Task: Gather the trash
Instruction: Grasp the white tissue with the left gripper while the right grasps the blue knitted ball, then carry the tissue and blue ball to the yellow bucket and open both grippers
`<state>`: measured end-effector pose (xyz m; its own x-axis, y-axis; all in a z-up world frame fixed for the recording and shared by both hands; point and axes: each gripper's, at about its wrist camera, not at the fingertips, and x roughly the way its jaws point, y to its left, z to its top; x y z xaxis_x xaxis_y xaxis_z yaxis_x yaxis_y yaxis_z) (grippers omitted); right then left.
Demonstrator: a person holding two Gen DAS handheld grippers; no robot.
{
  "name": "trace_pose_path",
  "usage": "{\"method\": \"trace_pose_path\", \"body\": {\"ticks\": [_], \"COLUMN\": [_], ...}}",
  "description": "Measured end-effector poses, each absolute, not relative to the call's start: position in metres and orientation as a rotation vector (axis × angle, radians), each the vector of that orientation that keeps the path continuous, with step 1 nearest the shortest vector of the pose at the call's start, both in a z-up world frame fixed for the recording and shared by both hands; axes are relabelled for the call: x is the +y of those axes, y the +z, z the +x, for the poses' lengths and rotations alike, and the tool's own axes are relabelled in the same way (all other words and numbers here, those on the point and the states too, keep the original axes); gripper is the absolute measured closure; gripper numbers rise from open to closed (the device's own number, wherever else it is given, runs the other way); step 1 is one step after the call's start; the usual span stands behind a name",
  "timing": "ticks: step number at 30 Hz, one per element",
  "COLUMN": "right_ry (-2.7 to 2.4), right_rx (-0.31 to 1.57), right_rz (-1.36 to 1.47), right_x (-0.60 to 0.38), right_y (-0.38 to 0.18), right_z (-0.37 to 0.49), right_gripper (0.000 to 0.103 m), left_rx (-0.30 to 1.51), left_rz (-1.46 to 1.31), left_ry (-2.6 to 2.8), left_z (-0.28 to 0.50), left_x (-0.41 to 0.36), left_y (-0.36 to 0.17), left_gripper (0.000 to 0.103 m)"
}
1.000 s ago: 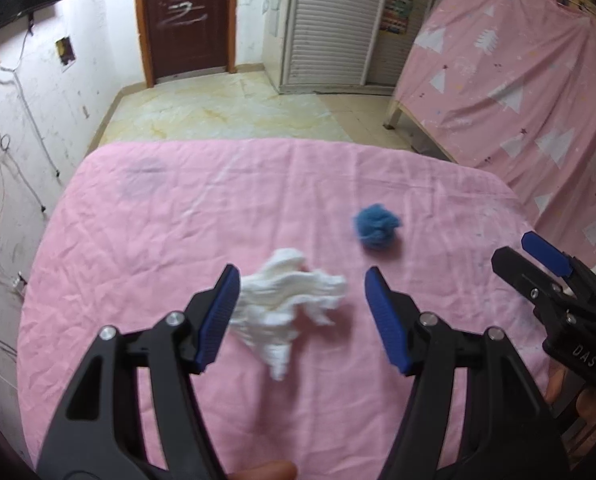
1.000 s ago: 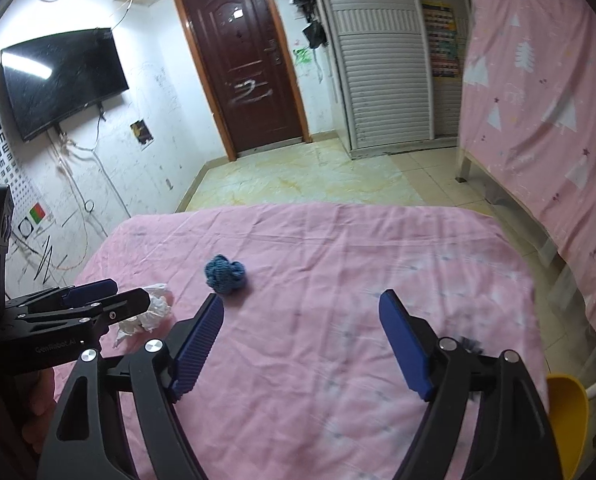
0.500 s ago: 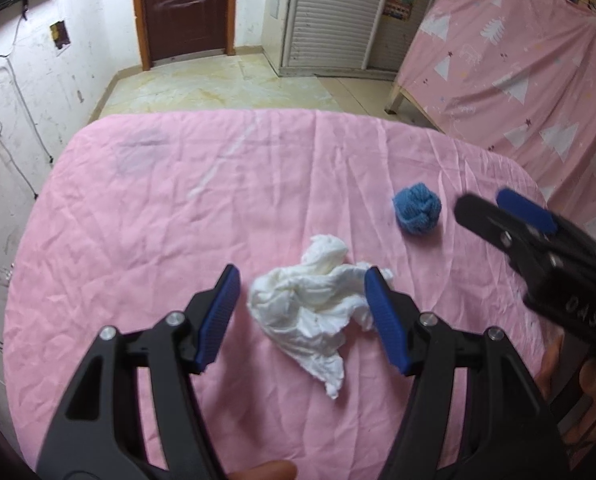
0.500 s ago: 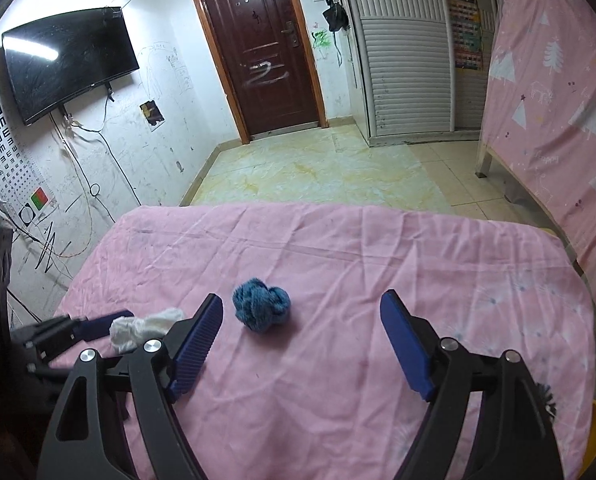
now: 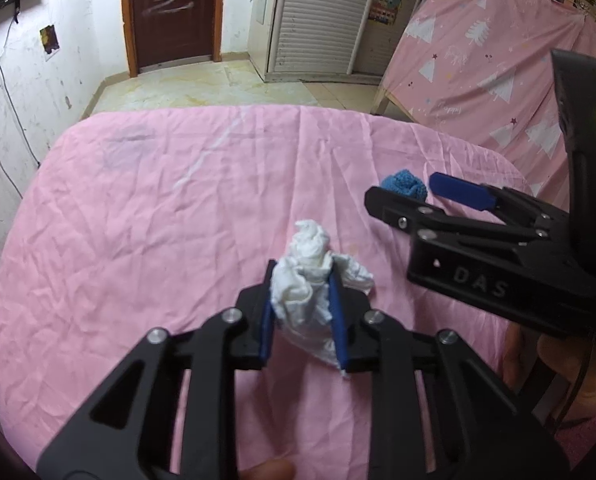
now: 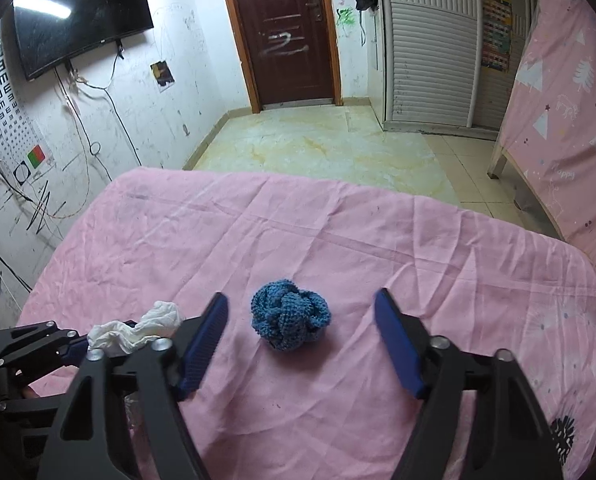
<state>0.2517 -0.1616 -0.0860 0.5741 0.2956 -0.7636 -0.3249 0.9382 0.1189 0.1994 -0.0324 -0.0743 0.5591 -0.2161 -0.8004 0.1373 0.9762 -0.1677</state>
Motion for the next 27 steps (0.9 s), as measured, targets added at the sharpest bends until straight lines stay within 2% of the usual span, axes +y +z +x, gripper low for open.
{"method": "trace_pose_path", "body": {"ticks": [1, 3, 4, 6, 15, 27], "right_ry": [0.361, 0.359, 0.350, 0.342, 0.319, 0.234], "right_rx": [0.892, 0.904, 0.902, 0.902, 0.841, 0.655], "right_rz": [-0.039, -0.044, -0.050, -0.052, 0.008, 0.123], "right_x": [-0.160, -0.159, -0.159, -0.159, -0.176, -0.250], "right_y": [-0.088, -0.090, -0.090, -0.091, -0.079, -0.019], "right_z": [0.251, 0.251, 0.251, 0.251, 0.237, 0.172], "right_gripper": [0.054, 0.066, 0.076, 0.082, 0.084, 0.083], "left_rx": [0.951, 0.944, 0.940, 0.935, 0.915, 0.865], "left_rz": [-0.081, -0.070, -0.063, -0.059, -0.038, -0.008], "left_ry": [-0.207, -0.203, -0.200, -0.199, -0.183, -0.168], "left_z": [0.198, 0.198, 0.197, 0.196, 0.196, 0.177], "left_x": [-0.032, -0.034, -0.036, -0.037, -0.047, -0.054], "left_y": [-0.075, -0.075, -0.075, -0.075, -0.077, -0.055], "left_gripper": [0.081, 0.081, 0.081, 0.081, 0.081, 0.081]}}
